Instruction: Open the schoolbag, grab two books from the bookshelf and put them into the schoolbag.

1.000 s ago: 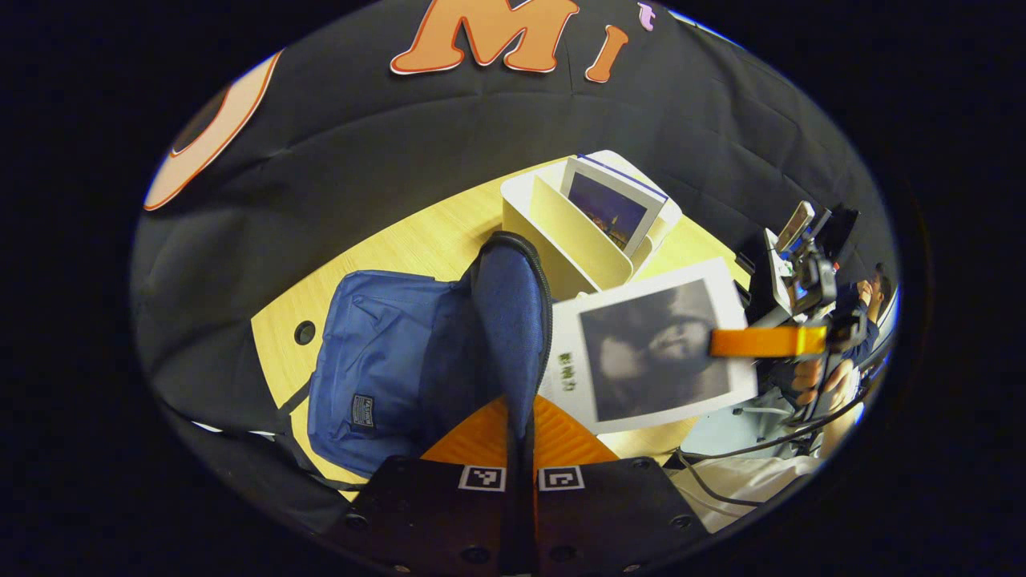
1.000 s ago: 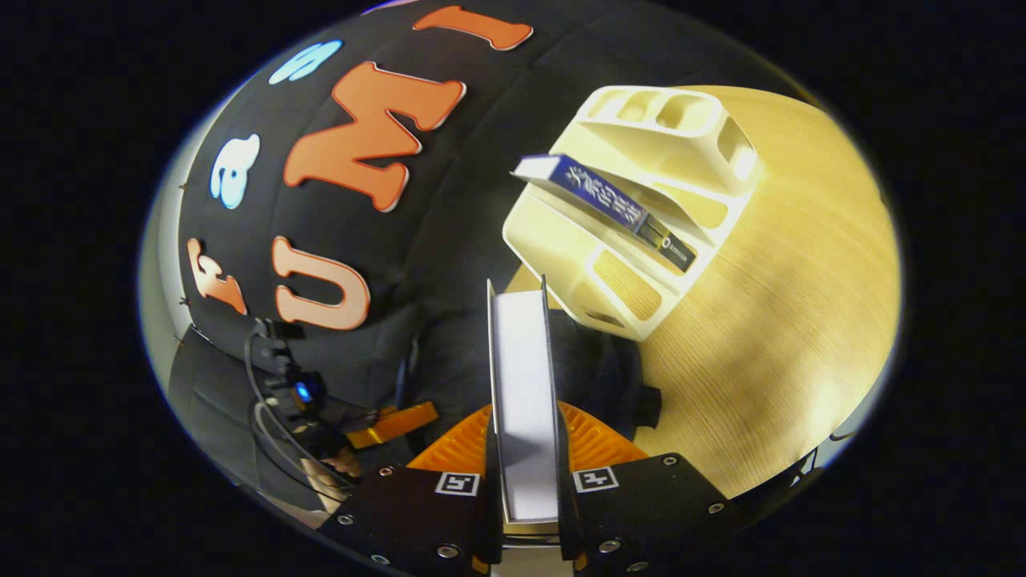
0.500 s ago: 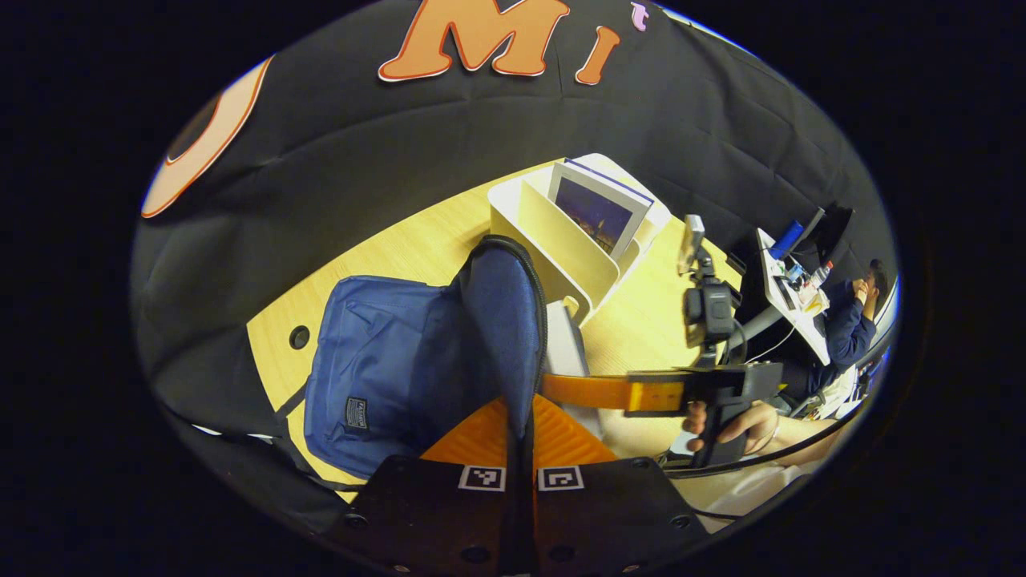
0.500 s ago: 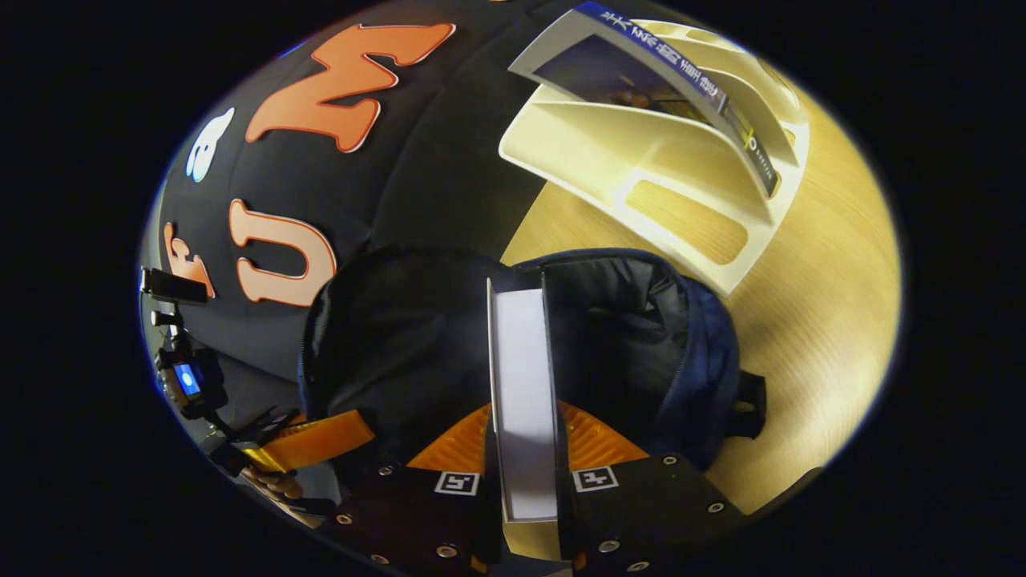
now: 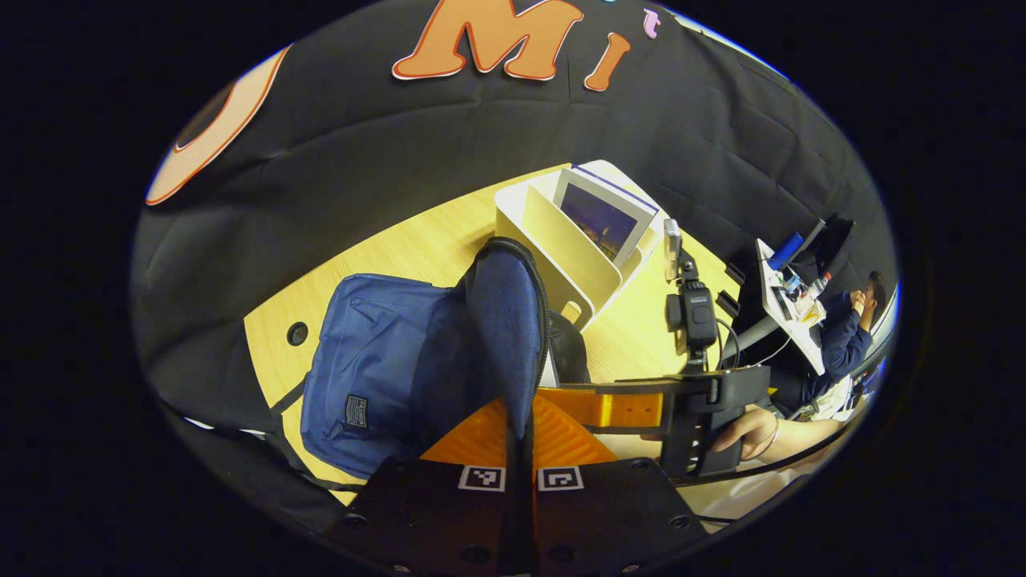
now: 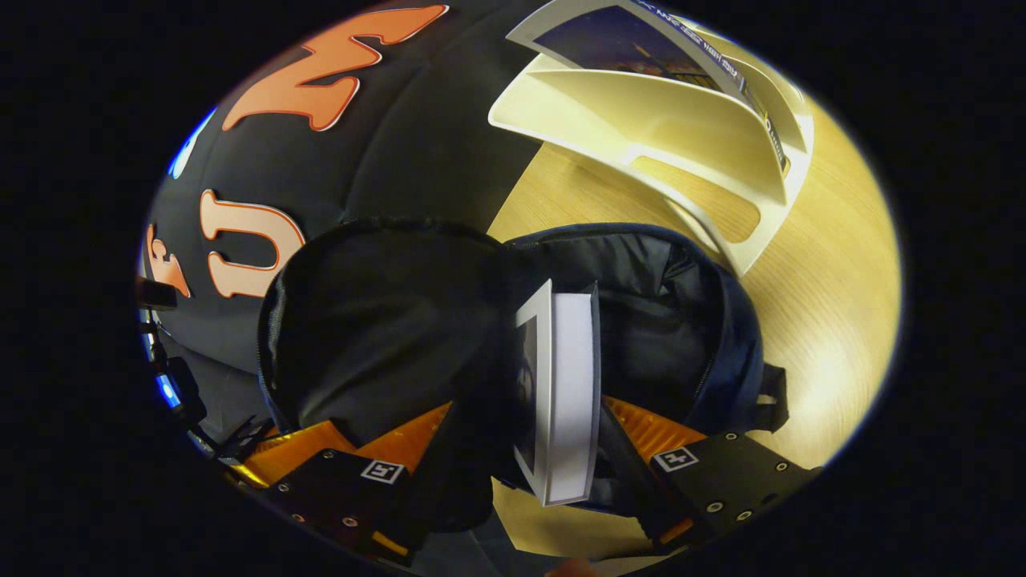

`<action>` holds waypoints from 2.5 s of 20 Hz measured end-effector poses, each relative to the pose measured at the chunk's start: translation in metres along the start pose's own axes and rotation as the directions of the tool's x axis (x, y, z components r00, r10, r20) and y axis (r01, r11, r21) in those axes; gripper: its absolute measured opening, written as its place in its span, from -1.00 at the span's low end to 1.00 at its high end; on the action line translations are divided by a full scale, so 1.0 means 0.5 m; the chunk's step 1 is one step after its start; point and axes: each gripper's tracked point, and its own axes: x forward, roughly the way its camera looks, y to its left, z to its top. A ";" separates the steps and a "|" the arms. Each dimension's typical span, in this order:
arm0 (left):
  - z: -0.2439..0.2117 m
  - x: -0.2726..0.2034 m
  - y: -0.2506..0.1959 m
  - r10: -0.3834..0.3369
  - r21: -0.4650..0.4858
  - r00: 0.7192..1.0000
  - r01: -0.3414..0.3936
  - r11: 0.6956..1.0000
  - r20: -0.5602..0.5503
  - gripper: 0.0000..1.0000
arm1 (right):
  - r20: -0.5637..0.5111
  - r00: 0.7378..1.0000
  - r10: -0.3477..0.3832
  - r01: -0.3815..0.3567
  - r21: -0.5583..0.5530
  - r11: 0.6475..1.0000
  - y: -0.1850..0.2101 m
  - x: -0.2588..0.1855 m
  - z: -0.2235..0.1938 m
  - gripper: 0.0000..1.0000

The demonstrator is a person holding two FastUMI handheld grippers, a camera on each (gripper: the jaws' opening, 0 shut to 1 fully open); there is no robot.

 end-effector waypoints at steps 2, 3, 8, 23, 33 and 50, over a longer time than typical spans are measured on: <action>-0.002 0.004 0.001 -0.002 0.004 1.000 0.002 1.000 -0.003 -0.99 | 0.012 1.000 -0.014 0.015 -0.048 0.999 -0.013 -0.042 0.010 0.93; -0.002 0.007 -0.001 -0.003 0.008 1.000 0.004 1.000 -0.005 -0.99 | 0.026 0.999 -0.026 0.028 -0.082 0.996 -0.021 -0.063 0.020 0.93; -0.004 0.025 -0.009 -0.009 0.015 1.000 0.010 1.000 -0.009 -0.99 | 0.096 0.993 -0.075 0.099 -0.272 0.957 -0.009 -0.191 0.120 0.93; -0.032 0.078 -0.038 -0.016 0.014 0.999 0.016 1.000 -0.032 -0.98 | 0.260 0.893 -0.368 0.443 -0.655 0.612 0.041 -0.293 0.544 0.94; -0.054 0.088 -0.024 -0.029 -0.022 0.999 0.028 0.999 -0.046 -0.98 | 0.043 0.779 -0.626 0.476 -0.691 0.544 -0.096 -0.168 0.572 0.95; -0.049 0.084 -0.019 -0.017 -0.022 0.999 0.016 1.000 -0.040 -0.98 | 0.203 0.832 -0.517 0.504 -0.667 0.549 0.054 -0.386 0.608 -0.47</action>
